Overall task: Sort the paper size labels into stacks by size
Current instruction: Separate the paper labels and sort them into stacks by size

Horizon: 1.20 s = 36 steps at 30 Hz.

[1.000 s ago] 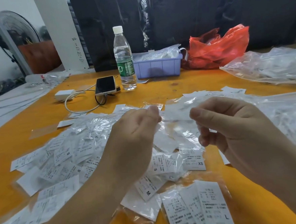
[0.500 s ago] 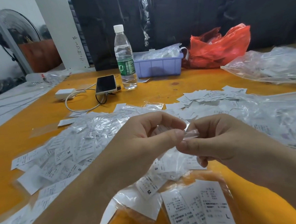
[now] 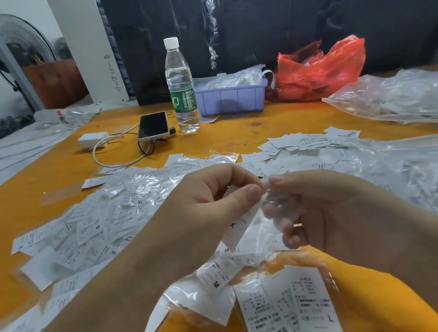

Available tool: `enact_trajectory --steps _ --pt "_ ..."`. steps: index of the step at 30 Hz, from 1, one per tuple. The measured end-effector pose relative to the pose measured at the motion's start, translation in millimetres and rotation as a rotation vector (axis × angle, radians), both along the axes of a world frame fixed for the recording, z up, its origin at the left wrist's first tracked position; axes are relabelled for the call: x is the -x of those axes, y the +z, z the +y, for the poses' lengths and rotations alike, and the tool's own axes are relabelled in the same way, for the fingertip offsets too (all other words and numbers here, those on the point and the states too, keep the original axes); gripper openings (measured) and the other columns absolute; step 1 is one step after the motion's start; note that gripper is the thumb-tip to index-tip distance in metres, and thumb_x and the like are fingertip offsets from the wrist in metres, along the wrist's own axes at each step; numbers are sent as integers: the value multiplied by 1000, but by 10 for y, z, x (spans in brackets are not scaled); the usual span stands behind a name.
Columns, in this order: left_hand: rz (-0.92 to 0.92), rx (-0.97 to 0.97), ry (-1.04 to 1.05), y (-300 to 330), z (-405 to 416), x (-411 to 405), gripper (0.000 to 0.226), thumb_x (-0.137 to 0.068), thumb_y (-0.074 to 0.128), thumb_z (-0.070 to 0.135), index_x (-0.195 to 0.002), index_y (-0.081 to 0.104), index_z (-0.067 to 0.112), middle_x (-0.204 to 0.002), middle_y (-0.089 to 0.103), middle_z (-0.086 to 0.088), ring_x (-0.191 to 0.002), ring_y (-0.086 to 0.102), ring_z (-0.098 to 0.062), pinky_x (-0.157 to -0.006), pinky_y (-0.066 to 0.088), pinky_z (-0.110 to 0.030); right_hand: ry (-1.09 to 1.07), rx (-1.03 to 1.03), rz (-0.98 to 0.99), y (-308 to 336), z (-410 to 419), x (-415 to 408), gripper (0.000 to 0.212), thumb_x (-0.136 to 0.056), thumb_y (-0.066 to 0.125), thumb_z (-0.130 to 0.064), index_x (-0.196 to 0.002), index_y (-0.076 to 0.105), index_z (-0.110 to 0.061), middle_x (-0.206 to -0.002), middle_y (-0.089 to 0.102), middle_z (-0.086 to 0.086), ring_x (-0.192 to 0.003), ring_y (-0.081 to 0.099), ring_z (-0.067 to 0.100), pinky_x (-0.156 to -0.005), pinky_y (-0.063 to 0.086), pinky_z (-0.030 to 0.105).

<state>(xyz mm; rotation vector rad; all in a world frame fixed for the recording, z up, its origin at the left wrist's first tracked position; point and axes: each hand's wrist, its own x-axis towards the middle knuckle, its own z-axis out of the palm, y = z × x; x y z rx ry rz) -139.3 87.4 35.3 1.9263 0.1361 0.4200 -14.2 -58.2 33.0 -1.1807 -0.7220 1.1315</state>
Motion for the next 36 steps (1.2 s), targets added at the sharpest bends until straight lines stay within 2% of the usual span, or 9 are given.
enact_trajectory --steps 2,4,8,11,16,21,26,31,36 --pt "1 27 -10 -9 -12 -7 12 -80 62 35 -83 71 28 -81 72 2 -75 64 -16 -64 48 -21 28 -8 -31 -17 -4 2 8 -78 66 -18 -74 70 -12 -63 58 3 -52 49 11 -48 44 23" --pt "0 58 -17 -9 -31 -14 12 -82 60 33 -83 69 26 -76 72 5 -68 62 -9 -60 47 -18 28 -7 -62 -23 -1 10 7 -76 66 -14 -71 70 -11 -60 56 3 -52 48 11 -48 44 23" --pt "3 76 66 -32 -26 -36 13 -79 59 37 -80 69 29 -68 61 4 -63 53 -12 -59 45 -25 -106 -24 -132 -19 23 3 6 -68 66 -13 -63 69 -11 -60 56 6 -50 49 14 -46 43 25" --pt "20 74 60 -39 -40 -35 14 -79 59 39 -81 69 29 -69 59 0 -63 52 -13 -56 43 -22 -136 -25 -170 -33 35 0 5 -69 69 -16 -66 71 -13 -62 58 6 -51 51 14 -46 45 26" --pt "64 99 12 -45 -56 -30 18 -80 62 42 -84 69 27 -71 56 -9 -64 48 -20 -60 40 -33 -88 -16 -177 -63 14 36 21 -66 78 -29 -74 71 -11 -64 59 5 -54 52 13 -48 45 24" --pt "48 218 -11 -52 -57 -37 14 -81 61 34 -80 71 24 -72 63 -2 -64 58 -12 -55 47 -19 -76 -34 -75 -59 26 71 10 -74 77 -16 -68 70 -12 -62 57 3 -53 49 12 -49 44 23" --pt "-81 232 196 -107 -44 -88 12 -88 63 24 -79 71 22 -83 71 -2 -79 66 -18 -78 54 -38 -233 -72 22 33 32 85 12 -69 62 -4 -59 61 -10 -63 59 10 -52 53 17 -45 46 26" --pt "-191 155 421 -86 -13 -68 17 -99 53 12 -90 65 19 -76 73 2 -65 70 -12 -63 60 -25 -393 -90 15 86 -10 33 12 -88 41 6 -87 51 -1 -74 70 21 -60 70 31 -47 58 33" --pt "-179 207 428 -43 -35 -47 27 -98 48 1 -94 61 24 -65 66 0 -50 61 -11 -49 55 -25 -477 -94 6 113 -36 21 31 -85 49 16 -67 49 -9 -48 59 5 -40 60 18 -35 48 26"
